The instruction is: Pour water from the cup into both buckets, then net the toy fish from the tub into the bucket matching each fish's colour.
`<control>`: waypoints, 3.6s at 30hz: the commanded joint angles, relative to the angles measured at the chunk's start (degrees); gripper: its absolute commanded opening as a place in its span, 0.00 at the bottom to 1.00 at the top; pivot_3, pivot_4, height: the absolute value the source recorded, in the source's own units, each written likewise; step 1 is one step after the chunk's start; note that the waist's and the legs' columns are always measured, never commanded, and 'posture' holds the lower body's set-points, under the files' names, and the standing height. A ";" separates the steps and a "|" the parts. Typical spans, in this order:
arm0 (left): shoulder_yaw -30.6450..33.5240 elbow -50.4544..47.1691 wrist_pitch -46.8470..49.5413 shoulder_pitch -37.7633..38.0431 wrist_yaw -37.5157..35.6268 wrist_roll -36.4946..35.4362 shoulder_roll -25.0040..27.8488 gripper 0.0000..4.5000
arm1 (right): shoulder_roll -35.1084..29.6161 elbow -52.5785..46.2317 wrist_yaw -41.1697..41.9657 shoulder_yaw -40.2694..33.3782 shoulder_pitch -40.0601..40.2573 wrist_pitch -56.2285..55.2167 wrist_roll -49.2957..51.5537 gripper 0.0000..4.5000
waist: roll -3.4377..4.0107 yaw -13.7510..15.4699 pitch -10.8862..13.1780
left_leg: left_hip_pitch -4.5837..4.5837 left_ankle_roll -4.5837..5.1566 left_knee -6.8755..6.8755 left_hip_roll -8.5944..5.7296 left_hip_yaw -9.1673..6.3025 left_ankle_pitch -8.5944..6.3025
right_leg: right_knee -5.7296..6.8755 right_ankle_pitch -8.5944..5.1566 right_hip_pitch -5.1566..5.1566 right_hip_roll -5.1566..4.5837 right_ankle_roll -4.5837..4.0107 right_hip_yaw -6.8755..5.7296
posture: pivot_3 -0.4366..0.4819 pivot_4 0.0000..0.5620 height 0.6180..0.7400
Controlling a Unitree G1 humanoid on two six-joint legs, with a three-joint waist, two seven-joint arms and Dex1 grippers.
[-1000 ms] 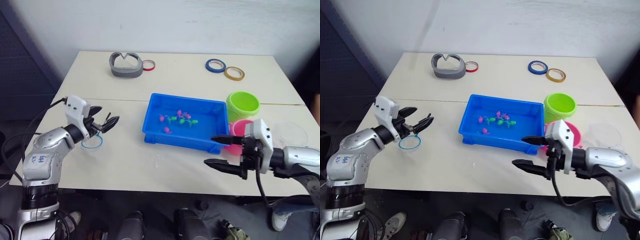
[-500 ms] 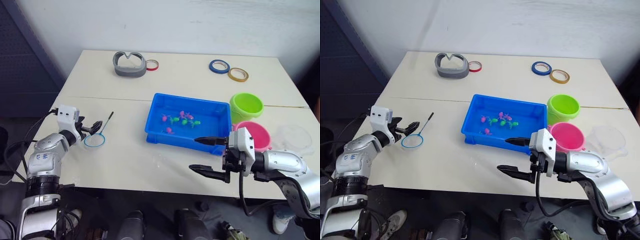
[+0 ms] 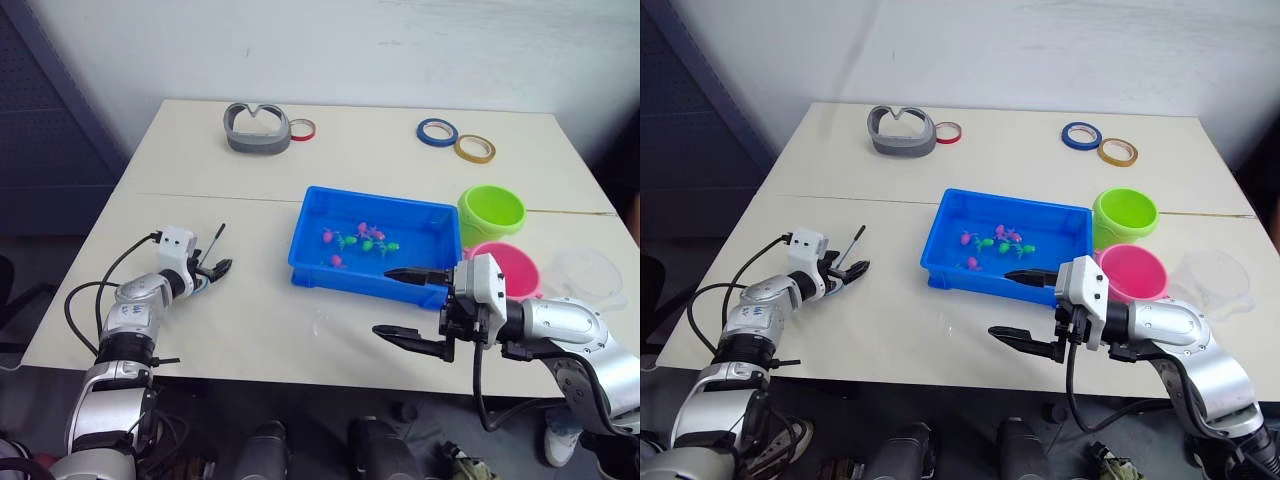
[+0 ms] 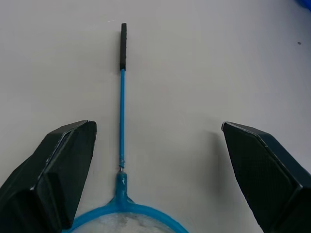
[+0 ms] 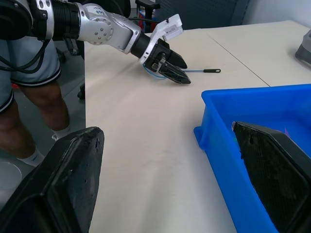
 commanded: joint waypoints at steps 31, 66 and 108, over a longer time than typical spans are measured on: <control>-0.90 9.79 -6.17 -6.31 1.85 5.17 1.81 0.02 | 0.87 -2.18 -2.23 -0.33 0.83 -0.20 0.33 1.00 | -0.02 0.13 -0.01 | 0.00 -0.01 0.02 -0.02 -0.11 0.00 | 0.04 0.00 0.04 -0.04 0.00 -0.63 | 0.48 0.27 1.00; -25.36 -55.45 10.53 -5.29 -41.92 -5.48 2.40 0.02 | -3.73 -1.30 -1.24 1.21 -8.01 15.47 4.16 1.00 | -0.02 -0.03 0.00 | -0.29 -0.04 0.13 0.04 -0.30 -0.01 | -0.01 -0.12 -0.04 0.07 -0.23 -0.33 | 0.48 0.27 1.00; -26.26 -55.11 9.12 -4.64 -44.01 -4.61 3.11 0.00 | -5.64 -3.14 -1.63 -0.95 -8.81 18.89 6.58 0.01 | -0.02 0.09 -0.01 | -0.32 -0.02 0.23 0.03 -0.32 0.01 | 0.02 -0.12 -0.04 0.07 -0.22 -0.33 | 0.48 0.27 1.00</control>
